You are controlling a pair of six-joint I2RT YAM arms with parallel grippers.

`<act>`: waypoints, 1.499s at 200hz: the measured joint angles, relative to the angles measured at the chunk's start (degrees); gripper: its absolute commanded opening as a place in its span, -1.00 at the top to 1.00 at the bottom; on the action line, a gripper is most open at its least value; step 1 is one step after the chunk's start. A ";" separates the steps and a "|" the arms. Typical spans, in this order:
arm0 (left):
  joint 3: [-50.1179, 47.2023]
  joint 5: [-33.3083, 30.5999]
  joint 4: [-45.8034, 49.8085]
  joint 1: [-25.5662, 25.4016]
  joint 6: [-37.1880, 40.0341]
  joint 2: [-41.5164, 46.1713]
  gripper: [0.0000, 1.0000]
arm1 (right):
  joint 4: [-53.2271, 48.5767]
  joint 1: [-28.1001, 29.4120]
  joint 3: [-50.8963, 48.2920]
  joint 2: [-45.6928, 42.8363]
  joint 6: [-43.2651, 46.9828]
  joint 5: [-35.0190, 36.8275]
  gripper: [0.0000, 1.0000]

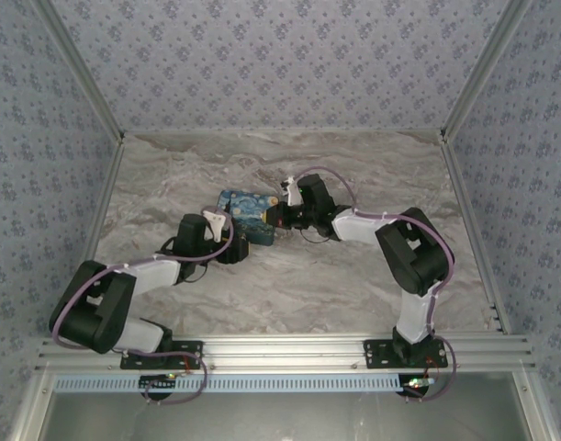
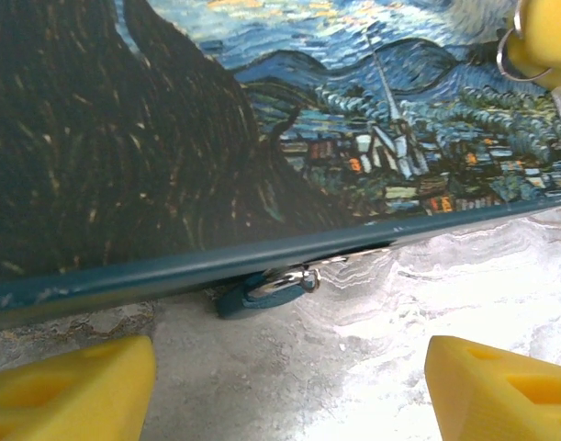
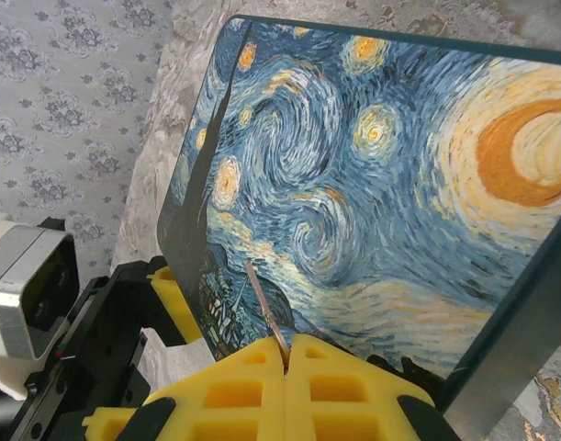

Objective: Unlock a padlock with a key

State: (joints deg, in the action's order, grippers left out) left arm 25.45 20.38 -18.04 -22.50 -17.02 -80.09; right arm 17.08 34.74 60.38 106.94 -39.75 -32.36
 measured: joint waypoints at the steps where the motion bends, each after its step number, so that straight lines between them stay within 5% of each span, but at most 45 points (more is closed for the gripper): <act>1: 0.00 0.00 -0.02 0.00 0.00 -0.04 -0.52 | -0.04 0.00 0.00 0.00 0.02 0.00 1.00; 300: 1.03 -14.64 -11.61 -6.51 -2.58 -10.40 0.06 | -0.50 0.72 0.22 0.00 1.68 0.63 1.00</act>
State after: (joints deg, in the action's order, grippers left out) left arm 26.48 5.74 -29.65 -29.02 -19.59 -90.50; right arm 16.58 35.46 60.60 106.94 -38.06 -31.73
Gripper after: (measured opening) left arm 0.479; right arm 0.059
